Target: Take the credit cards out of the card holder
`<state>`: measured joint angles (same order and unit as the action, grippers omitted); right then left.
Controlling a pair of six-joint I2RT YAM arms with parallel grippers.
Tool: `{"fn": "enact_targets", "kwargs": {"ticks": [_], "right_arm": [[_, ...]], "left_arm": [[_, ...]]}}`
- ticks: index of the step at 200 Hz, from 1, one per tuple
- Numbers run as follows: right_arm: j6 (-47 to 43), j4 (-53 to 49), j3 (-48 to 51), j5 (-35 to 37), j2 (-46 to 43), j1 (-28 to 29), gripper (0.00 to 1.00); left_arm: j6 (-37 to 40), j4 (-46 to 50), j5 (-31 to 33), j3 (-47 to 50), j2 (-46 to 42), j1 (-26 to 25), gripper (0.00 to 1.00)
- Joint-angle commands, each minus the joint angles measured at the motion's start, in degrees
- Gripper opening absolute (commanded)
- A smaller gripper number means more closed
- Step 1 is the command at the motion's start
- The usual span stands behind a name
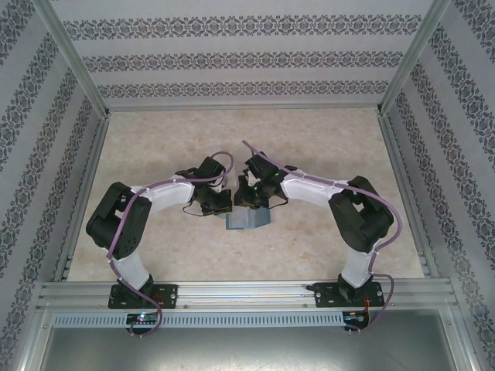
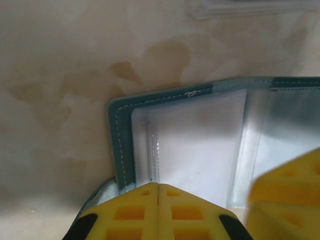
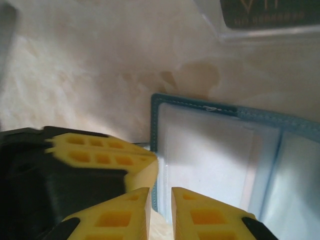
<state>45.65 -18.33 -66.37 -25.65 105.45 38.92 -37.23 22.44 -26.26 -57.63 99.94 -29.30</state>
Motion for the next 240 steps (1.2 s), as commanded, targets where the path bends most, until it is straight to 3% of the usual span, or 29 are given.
{"fn": "enact_targets", "kwargs": {"ticks": [1, 92, 240], "right_arm": [[3.45, 0.88, -1.99, -1.33, 1.95, 0.88, 0.21], [1.47, -4.53, -2.81, 2.41, 6.61, 1.38, 0.32], [-5.19, -16.47, -6.91, 13.05, 6.92, 2.32, 0.51]], "left_arm": [[0.82, 0.29, 0.99, 1.98, -0.13, -0.46, 0.0], [-0.82, -2.49, 0.43, 4.42, -0.8, -0.42, 0.0], [-0.63, -1.32, 0.78, 3.27, -0.79, -0.41, 0.0]]}}
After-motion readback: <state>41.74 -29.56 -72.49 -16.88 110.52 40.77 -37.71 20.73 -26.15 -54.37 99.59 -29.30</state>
